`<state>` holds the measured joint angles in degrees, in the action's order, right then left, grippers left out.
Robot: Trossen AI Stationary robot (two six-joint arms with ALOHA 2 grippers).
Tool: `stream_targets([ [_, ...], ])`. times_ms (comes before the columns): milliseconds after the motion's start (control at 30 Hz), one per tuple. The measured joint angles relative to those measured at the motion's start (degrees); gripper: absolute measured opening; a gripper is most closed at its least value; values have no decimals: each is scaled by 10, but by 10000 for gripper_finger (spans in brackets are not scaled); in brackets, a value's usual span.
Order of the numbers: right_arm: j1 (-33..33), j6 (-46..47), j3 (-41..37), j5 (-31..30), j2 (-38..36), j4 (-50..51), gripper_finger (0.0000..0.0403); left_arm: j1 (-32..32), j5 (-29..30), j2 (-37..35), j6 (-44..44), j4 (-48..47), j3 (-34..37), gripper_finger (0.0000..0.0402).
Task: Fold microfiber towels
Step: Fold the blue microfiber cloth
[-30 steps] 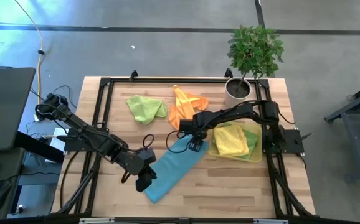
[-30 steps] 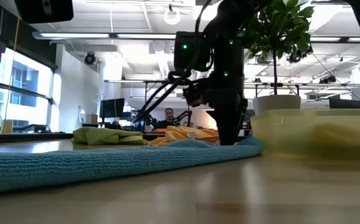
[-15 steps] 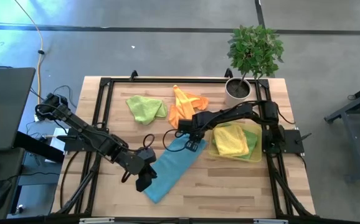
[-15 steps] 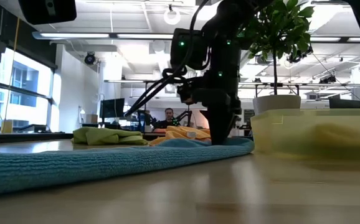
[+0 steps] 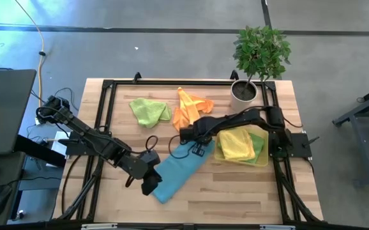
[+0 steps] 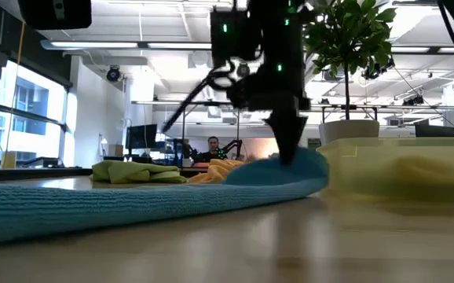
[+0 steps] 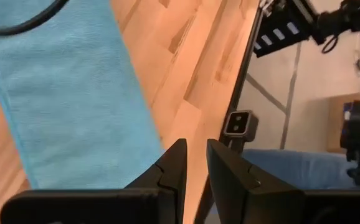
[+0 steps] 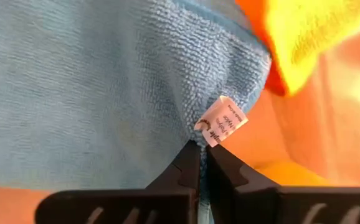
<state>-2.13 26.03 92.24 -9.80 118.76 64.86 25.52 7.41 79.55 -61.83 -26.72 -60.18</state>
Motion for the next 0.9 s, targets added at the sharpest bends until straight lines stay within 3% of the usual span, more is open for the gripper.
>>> stream_targets([
  [133,-30,44,49,-59,0,72,1,0,-6,0,-17,32,0,53],
  [267,-60,91,83,-61,-1,95,1,0,-27,0,-2,110,0,53],
  [567,-121,275,92,-23,-2,-21,1,0,-159,-57,121,313,0,53],
  [900,-138,414,91,-41,3,-151,0,8,-190,-194,192,267,0,53],
])
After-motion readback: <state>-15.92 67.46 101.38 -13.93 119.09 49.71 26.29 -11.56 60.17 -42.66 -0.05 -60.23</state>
